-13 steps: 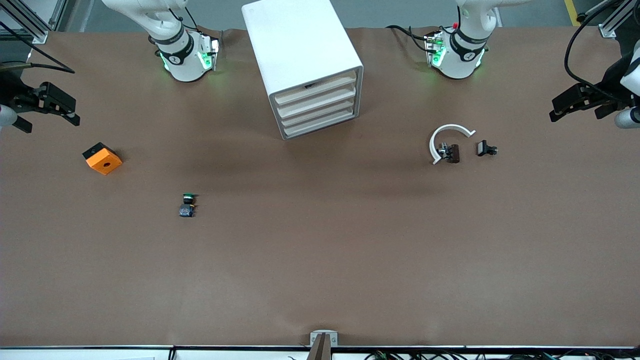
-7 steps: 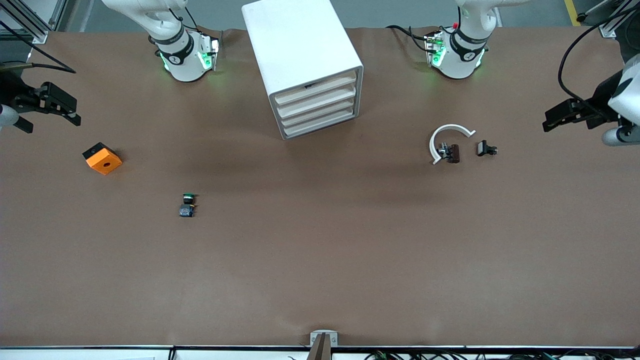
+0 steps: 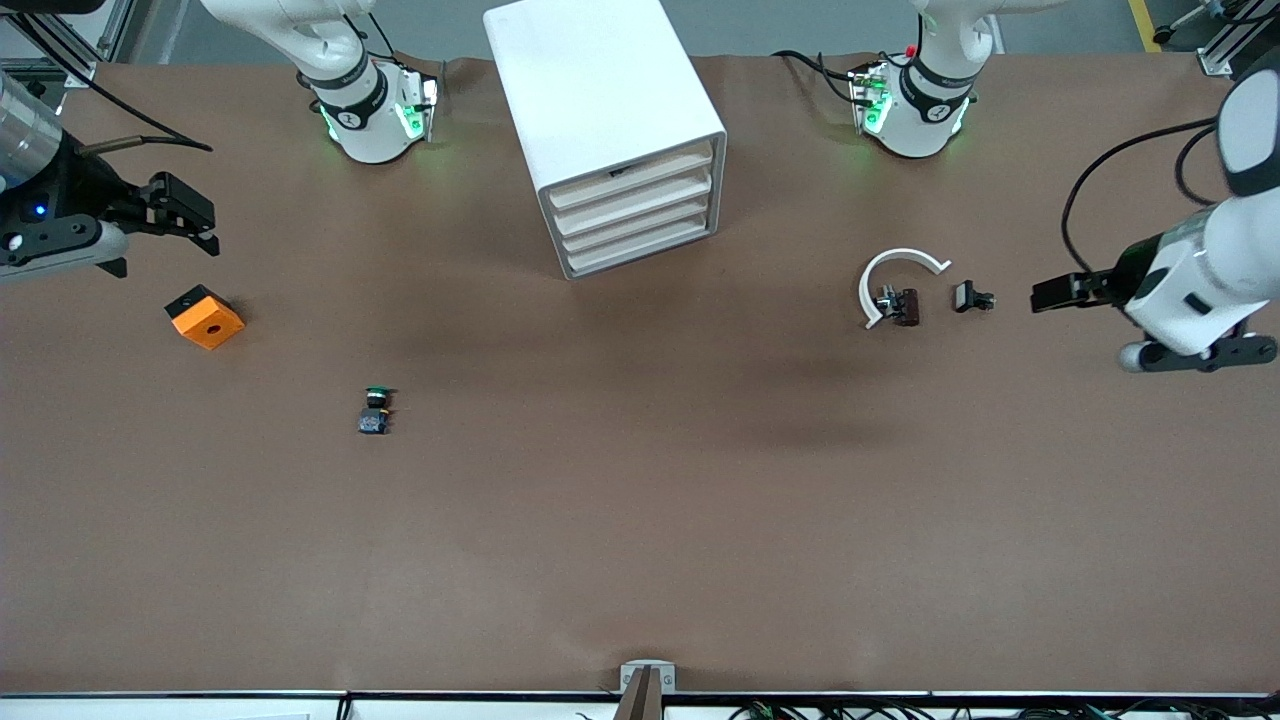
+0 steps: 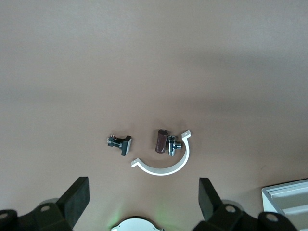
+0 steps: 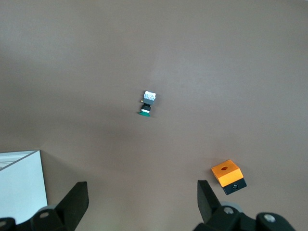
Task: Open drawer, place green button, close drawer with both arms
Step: 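Move the right gripper toward the black button while the left gripper reaches the cabinet, then grasp the black button with the right gripper while the left gripper nears the drawer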
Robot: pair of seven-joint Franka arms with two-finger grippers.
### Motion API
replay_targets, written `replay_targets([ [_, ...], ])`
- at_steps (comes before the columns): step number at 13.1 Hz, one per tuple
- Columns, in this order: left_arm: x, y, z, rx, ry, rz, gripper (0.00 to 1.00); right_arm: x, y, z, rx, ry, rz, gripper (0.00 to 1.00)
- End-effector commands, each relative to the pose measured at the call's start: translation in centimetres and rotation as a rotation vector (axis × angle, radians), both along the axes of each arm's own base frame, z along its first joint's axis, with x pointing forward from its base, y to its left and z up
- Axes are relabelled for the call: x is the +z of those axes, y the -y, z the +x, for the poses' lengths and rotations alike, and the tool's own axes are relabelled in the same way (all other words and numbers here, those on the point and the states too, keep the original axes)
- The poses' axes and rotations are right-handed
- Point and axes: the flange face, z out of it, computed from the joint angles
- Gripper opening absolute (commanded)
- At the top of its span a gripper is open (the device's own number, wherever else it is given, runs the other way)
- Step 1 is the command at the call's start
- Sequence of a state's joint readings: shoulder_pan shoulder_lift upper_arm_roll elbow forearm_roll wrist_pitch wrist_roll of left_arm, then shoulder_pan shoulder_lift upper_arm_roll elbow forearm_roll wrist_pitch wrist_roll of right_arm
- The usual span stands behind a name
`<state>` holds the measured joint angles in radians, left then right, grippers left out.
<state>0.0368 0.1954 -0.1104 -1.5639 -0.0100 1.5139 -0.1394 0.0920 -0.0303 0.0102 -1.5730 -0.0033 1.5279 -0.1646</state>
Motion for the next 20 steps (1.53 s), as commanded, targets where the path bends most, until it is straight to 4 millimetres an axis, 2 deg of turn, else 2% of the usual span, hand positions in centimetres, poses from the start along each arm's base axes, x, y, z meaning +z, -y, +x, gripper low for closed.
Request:
replay_targets([
  [1,-1.9,0.3,1.6,0.027,-0.003,0.012,1.0,-0.4,-2.1,-0.5,-0.001,-0.033,-0.022,1.0],
  [3,-3.6,0.9,2.3,0.094,-0.01,0.016,1.0,-1.4,-5.2,-1.0,-0.109,-0.063,-0.037,1.0],
  [5,-4.7,2.5,2.5,0.155,-0.022,0.034,1.0,-2.4,-6.3,-0.8,-0.14,-0.079,-0.045,1.0],
  [8,-8.6,5.9,3.0,0.28,-0.075,0.097,1.0,-6.4,-9.1,0.2,-0.171,-0.147,-0.076,1.0],
  [10,-11.0,7.0,3.1,0.285,-0.108,0.12,1.0,-9.7,-12.0,0.3,-0.252,-0.188,-0.114,1.0],
  [11,-12.2,8.3,3.1,0.291,-0.123,0.135,1.0,-10.8,-12.8,0.5,-0.278,-0.188,-0.118,1.0],
  [12,-13.4,10.1,2.8,0.315,-0.138,0.159,1.0,-11.7,-13.3,0.7,-0.277,-0.184,-0.108,1.0],
  [13,-13.8,11.1,2.6,0.356,-0.141,0.18,1.0,-13.1,-13.3,1.0,-0.281,-0.177,-0.101,1.0],
  [15,-16.2,12.1,2.7,0.437,-0.173,0.216,1.0,-16.6,-13.4,1.0,-0.286,-0.162,-0.083,1.0],
  [17,-17.0,15.3,2.0,0.498,-0.174,0.261,1.0,-20.3,-13.4,0.8,-0.332,-0.148,-0.028,1.0],
  [19,-17.9,16.6,2.2,0.667,-0.174,0.317,1.0,-24.4,-12.9,1.2,-0.334,-0.108,-0.008,1.0],
  [20,-18.7,18.7,2.0,0.742,-0.182,0.344,1.0,-26.1,-12.3,1.8,-0.344,-0.107,-0.009,1.0],
])
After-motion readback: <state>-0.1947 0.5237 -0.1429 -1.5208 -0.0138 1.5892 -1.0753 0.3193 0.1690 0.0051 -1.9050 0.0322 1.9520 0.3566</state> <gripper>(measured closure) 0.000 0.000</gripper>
